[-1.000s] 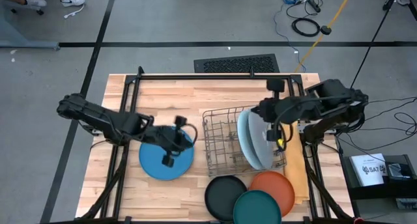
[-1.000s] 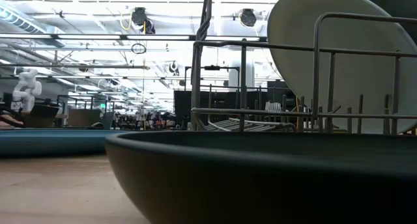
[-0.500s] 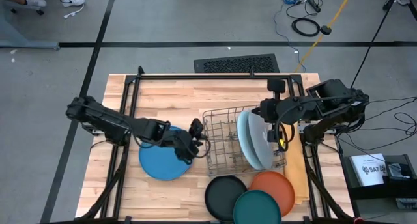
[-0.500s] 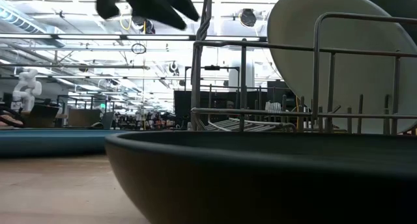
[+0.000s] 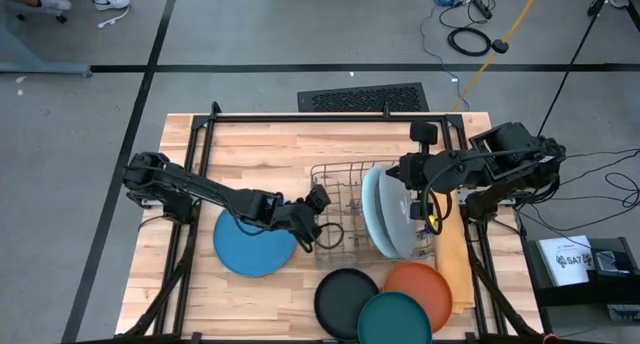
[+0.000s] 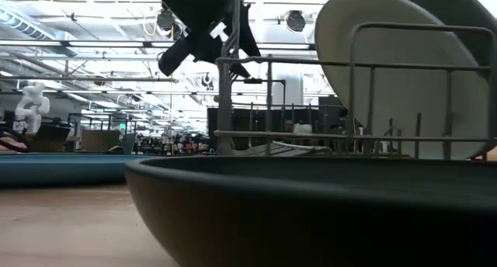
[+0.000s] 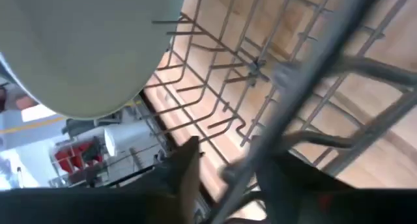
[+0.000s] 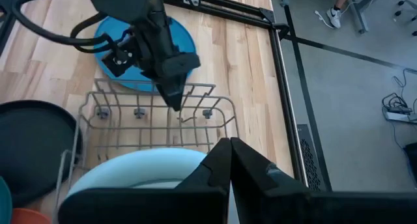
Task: Sort dishes
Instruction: Adjust the dish rack
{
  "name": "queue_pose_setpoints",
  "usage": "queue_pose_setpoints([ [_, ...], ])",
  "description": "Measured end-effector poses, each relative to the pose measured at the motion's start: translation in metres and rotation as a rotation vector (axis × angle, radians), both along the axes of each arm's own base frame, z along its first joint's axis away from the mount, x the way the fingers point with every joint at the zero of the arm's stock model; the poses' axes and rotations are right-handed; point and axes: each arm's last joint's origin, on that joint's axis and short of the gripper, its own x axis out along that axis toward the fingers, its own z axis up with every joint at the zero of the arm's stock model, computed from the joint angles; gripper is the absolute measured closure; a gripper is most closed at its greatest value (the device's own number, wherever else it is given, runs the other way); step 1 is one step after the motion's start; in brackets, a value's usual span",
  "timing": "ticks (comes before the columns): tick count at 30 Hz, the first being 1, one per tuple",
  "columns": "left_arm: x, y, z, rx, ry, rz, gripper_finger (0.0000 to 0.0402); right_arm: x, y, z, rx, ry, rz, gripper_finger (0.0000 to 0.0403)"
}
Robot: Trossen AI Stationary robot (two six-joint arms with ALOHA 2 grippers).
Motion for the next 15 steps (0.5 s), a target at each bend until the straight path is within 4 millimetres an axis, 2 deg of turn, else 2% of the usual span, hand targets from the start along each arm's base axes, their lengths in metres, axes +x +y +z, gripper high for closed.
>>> queue_pose_setpoints([
  [4,0.003,0.008,0.001,0.016,-0.019,0.031,0.0347,0.0,0.0,0.0,-0.001,0.002,0.0,0.0403],
  [7,0.003,0.015,0.002,0.063,0.001,0.03,0.0389,0.0,0.0,0.0,-0.001,0.002,0.0,0.0403],
  [15,0.003,0.043,0.0,0.139,0.028,0.163,0.0388,0.0,0.0,0.0,0.007,0.001,-0.008,0.0403],
])
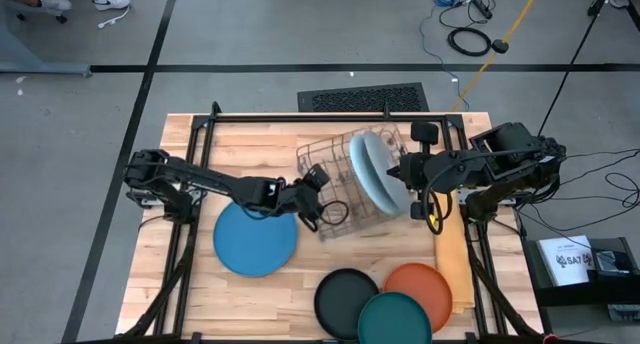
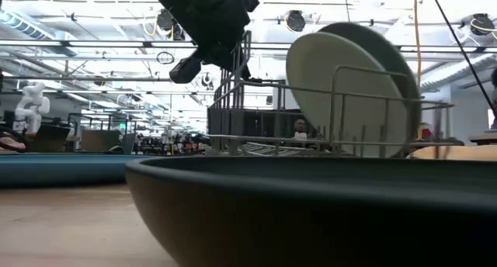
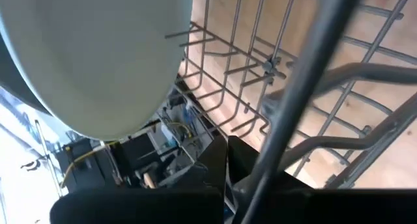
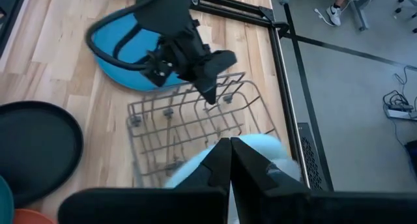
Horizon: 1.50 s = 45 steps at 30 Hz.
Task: Sort dishes
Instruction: Adjust the dish rack, then put the blue plate into the dish rack
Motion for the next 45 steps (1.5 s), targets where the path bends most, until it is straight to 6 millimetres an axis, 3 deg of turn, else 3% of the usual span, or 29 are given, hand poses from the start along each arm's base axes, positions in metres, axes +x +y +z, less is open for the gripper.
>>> queue_pose_setpoints([
  [8,0.0,0.011,0.001,-0.046,0.002,-0.009,0.0367,0.0,0.001,0.0,0.002,0.0,0.004,0.0403],
  [16,-0.004,0.006,0.0,-0.062,-0.015,0.067,0.0234,-0.001,0.002,0.0,0.001,0.0,0.006,0.0403],
  [21,-0.014,-0.007,0.021,-0.056,-0.062,0.116,0.0178,-0.001,0.002,0.0,0.001,0.003,0.005,0.0403],
  [29,-0.048,-0.03,0.064,-0.103,-0.213,0.115,0.0183,-0.001,0.002,-0.001,0.0,0.009,0.014,0.0403],
  [34,-0.082,-0.038,0.075,-0.363,-0.226,0.186,0.0201,-0.001,0.004,-0.003,0.039,0.034,0.035,0.0403],
  [39,-0.108,-0.044,0.052,-0.822,0.048,0.467,0.0219,0.001,0.005,-0.007,0.04,0.048,0.031,0.0403],
  [45,-0.122,-0.078,0.02,-0.981,0.249,0.657,0.0223,0.003,0.006,-0.005,0.024,0.024,0.05,0.0403],
])
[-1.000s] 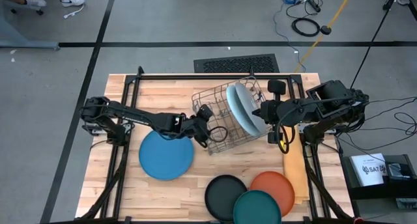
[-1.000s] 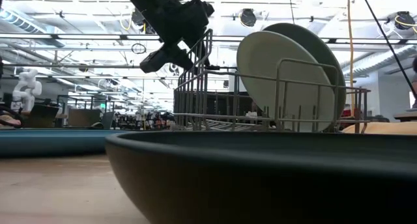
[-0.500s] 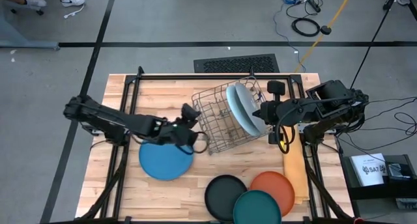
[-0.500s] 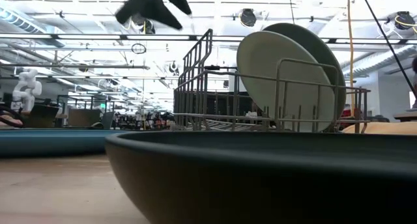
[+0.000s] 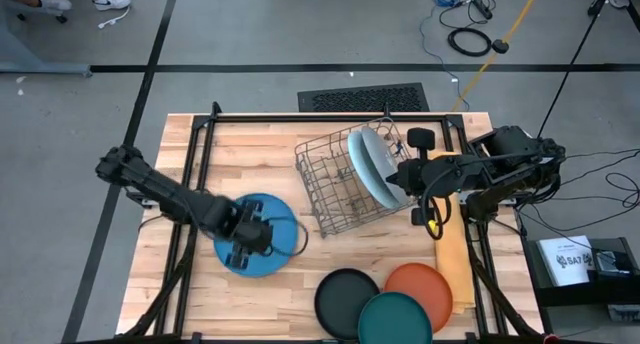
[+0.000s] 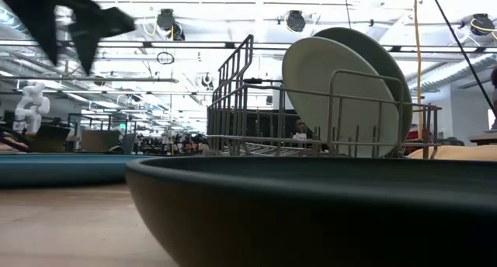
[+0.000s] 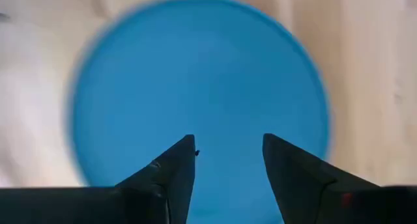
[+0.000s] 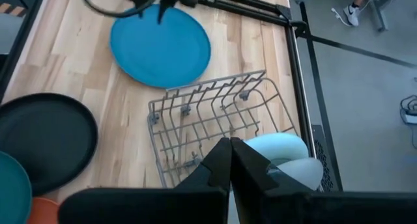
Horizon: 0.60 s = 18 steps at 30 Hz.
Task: Sort dishes
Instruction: Put the blue plate into the dish rack
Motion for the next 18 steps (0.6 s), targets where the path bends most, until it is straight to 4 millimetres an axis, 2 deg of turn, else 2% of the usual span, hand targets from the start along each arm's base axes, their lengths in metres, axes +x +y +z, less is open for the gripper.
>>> queue_pose_setpoints([
  [5,-0.01,-0.032,-0.028,-0.006,0.094,0.066,0.0223,0.002,0.003,0.0,-0.008,-0.005,0.017,0.0403],
  [11,-0.014,-0.074,-0.054,-0.061,0.043,0.086,0.0223,0.007,0.008,-0.004,-0.034,0.012,0.053,0.0403],
  [18,-0.018,-0.095,-0.081,0.019,0.041,0.184,0.0207,0.015,0.011,-0.007,-0.057,0.023,0.075,0.0403],
])
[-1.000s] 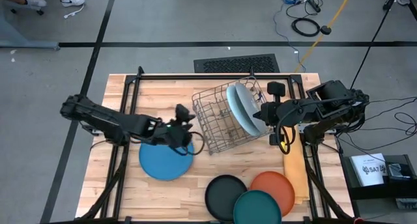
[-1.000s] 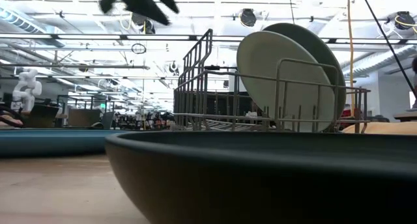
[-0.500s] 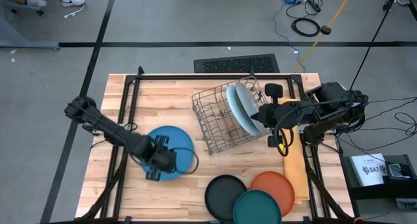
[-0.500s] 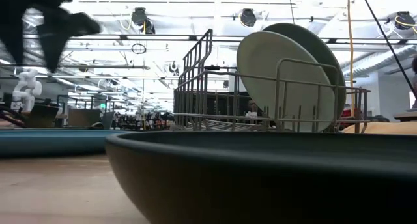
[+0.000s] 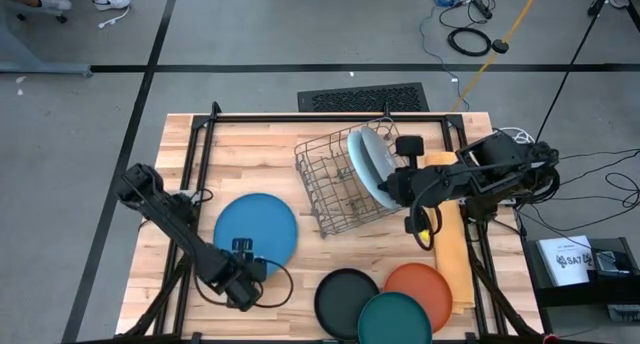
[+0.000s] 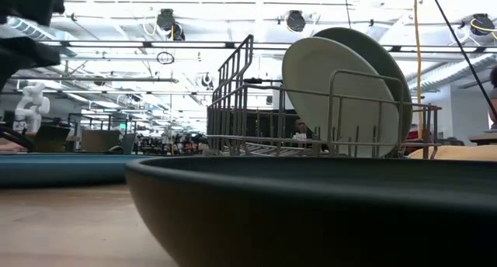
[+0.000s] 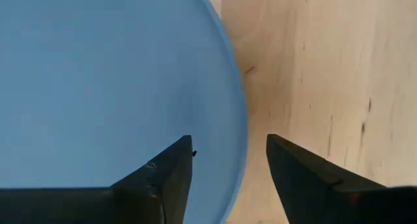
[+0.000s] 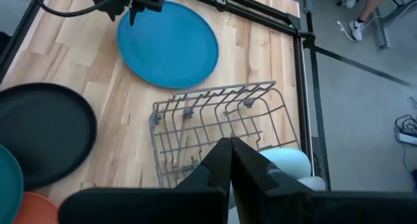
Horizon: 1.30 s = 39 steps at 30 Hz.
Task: Sort dishes
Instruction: Put the blue plate into the dish rack
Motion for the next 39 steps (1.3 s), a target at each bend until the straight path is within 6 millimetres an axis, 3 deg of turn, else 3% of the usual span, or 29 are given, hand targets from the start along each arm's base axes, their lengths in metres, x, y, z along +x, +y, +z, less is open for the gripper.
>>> queue_pose_setpoints([
  [7,0.001,-0.011,-0.02,0.031,0.014,0.02,0.0167,0.005,0.002,-0.002,-0.002,0.004,0.005,0.0403],
  [13,0.005,-0.009,-0.04,0.165,0.036,0.03,0.0179,0.005,0.002,-0.002,0.003,0.0,-0.003,0.0403],
  [17,0.007,-0.01,-0.048,0.176,0.051,0.017,0.0232,0.005,0.002,-0.002,0.004,-0.004,-0.004,0.0403],
  [22,0.009,-0.009,-0.049,0.203,0.024,-0.044,0.0366,0.005,0.002,-0.002,0.003,-0.005,-0.005,0.0403],
  [27,0.012,-0.008,-0.047,0.24,0.011,-0.081,0.0393,0.006,0.002,-0.001,0.002,-0.014,0.0,0.0403],
  [32,0.013,-0.011,-0.018,0.179,0.093,-0.113,0.0399,0.006,0.002,-0.001,-0.003,-0.015,0.008,0.0403],
  [39,0.007,-0.004,0.069,0.044,-0.079,-0.091,0.04,0.006,0.002,-0.001,-0.01,-0.014,0.014,0.0403],
])
